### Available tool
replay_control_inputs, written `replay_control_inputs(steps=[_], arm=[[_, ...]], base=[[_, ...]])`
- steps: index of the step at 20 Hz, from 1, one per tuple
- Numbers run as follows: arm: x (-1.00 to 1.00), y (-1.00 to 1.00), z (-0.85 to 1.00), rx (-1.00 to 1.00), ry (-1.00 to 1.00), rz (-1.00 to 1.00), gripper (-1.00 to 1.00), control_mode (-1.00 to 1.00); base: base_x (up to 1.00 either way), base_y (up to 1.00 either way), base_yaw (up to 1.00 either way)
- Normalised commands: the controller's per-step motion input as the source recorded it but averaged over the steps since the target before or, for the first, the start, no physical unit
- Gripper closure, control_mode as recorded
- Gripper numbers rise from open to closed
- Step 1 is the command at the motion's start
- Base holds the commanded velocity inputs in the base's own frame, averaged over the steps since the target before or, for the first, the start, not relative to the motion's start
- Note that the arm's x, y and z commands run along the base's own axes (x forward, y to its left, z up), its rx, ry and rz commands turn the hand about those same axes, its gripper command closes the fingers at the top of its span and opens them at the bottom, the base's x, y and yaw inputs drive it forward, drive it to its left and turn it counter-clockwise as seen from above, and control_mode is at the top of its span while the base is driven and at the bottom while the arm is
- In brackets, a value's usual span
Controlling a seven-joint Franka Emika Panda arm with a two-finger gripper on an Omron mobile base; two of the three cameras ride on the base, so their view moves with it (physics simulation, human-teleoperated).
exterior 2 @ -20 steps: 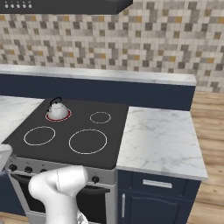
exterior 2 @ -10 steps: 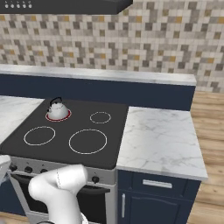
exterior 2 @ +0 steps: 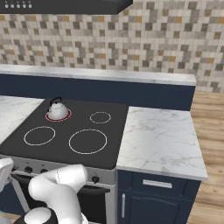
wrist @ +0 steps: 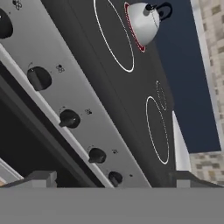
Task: The kettle is done boiling. Turn off the stove, then wait for 300 timesteps before moving the kettle to the dining table.
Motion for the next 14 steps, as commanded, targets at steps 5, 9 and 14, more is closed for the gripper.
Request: replay_control_inputs(steps=[5, 9, 14], arm=[[0.07, 0.24, -0.21, 0.0, -0.05, 0.0, -1.0, -1.0], [0.08, 0.24, -0.15, 0.0, -0.02, 0.0, -1.0, -1.0], [0.17, 0.11, -0.01, 0.0, 0.0, 0.0, -1.0, -1.0]], base=[[0.0, 0.0, 0.0], [0.0, 0.0, 0.0], [0.0, 0.0, 0.0]])
